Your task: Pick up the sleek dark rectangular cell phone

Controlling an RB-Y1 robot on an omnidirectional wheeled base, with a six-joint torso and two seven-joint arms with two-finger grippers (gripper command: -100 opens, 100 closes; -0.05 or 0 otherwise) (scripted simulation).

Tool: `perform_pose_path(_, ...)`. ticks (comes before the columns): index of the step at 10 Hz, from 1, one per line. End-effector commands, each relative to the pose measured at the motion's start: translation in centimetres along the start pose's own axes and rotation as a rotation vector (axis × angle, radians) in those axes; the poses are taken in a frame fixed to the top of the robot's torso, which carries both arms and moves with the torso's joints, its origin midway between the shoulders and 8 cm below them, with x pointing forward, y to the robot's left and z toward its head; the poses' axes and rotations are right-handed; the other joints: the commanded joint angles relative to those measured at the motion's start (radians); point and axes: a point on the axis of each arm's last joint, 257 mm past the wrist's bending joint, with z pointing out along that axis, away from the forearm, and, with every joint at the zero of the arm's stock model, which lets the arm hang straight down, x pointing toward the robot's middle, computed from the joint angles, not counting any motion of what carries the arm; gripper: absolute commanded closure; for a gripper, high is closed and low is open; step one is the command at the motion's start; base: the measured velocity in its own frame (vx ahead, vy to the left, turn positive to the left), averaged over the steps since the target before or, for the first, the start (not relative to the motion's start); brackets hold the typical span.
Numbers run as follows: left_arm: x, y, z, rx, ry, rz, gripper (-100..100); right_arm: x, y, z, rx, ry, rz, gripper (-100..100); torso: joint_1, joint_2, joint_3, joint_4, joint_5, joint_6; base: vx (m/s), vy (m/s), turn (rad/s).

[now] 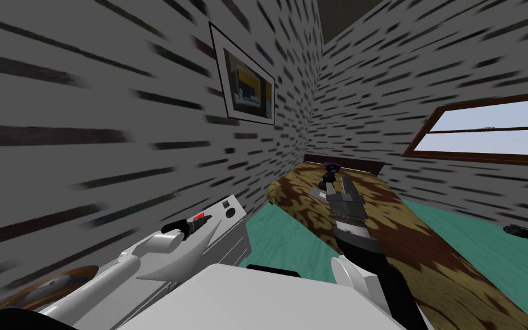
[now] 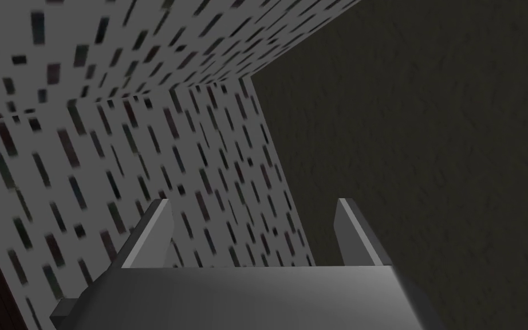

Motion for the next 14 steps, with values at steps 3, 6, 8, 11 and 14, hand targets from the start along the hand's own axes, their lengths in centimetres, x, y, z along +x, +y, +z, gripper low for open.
perform_pose_path(3, 0.0, 3.7, 0.3, -0.1, 0.057, -0.025, -100, 0.0, 0.0, 0.0, 0.0, 0.0, 0.0, 0, 0.001, 0.003, 0.002, 0.0, 0.0, -0.001, 0.07, -0.022, -0.104)
perform_pose_path(6, 0.0, 6.5, 0.0, -0.166, 0.086, -0.057, -100, 0.0, 0.0, 0.0, 0.0, 0.0, 0.0, 0, 0.0, 0.002, 0.001, 0.0, 0.0, 0.0, 0.079, -0.019, -0.137)
perform_pose_path(8, 0.1, 8.3, -0.3, -0.216, 0.112, -0.063, -100, 0.0, 0.0, 0.0, 0.0, 0.0, 0.0, 0, 0.002, 0.004, 0.002, 0.001, 0.0, -0.002, 0.054, -0.004, -0.068)
perform_pose_path(11, 0.4, 10.3, -0.8, -0.266, 0.142, -0.101, -100, 0.0, 0.0, 0.0, 0.0, 0.0, 0.0, 0, 0.002, 0.001, 0.001, 0.0, 0.0, -0.001, 0.095, -0.005, -0.118)
perform_pose_path(14, 1.5, 15.2, -2.4, -0.397, 0.216, -0.169, -100, 0.0, 0.0, 0.0, 0.0, 0.0, 0.0, 0, 0.002, -0.003, -0.002, -0.001, 0.0, -0.001, 0.166, 0.001, -0.181)
